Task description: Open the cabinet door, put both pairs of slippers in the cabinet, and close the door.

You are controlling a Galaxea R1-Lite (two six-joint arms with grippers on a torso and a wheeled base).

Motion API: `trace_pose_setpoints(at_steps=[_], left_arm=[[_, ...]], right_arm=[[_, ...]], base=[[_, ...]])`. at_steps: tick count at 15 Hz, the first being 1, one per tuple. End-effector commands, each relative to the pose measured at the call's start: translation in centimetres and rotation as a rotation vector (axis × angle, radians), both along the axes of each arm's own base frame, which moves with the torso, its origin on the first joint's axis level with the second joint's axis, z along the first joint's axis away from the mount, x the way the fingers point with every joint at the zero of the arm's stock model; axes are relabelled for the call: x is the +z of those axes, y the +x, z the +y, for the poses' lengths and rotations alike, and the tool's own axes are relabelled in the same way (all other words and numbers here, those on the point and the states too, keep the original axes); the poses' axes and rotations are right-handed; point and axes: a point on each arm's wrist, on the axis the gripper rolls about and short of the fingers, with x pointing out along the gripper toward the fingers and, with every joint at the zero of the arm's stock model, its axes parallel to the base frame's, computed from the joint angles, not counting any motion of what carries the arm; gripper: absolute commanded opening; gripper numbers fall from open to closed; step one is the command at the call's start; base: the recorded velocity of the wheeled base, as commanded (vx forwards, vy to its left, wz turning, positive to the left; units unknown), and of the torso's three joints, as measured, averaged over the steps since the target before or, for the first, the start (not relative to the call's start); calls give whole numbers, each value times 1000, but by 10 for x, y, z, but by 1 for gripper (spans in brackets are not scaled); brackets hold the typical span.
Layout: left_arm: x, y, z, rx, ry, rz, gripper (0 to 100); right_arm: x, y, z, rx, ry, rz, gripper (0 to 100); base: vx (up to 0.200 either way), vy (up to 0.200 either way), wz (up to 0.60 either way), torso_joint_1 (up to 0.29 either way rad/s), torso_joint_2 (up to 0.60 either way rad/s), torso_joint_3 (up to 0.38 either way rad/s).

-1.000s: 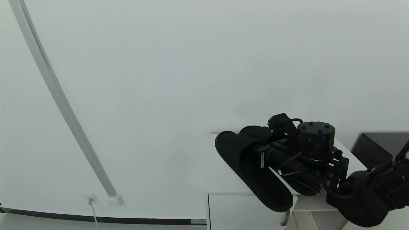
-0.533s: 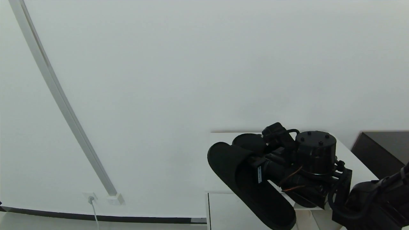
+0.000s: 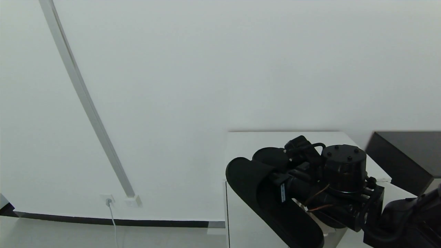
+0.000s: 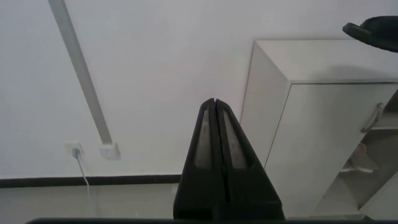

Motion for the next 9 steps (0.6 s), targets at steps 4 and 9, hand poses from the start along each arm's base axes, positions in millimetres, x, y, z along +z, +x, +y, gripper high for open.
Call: trace_pose_setpoints(at_steps=[4, 9], left_arm=[[0, 0, 0, -2, 0, 1, 0], [0, 0, 0, 0, 1, 1, 0]], right_arm=[[0, -1, -5, -8, -3, 1, 0], [-3, -2, -6, -1, -30, -5, 0]], base=[[0, 0, 0, 0, 0, 0], [0, 0, 0, 0, 0, 0]])
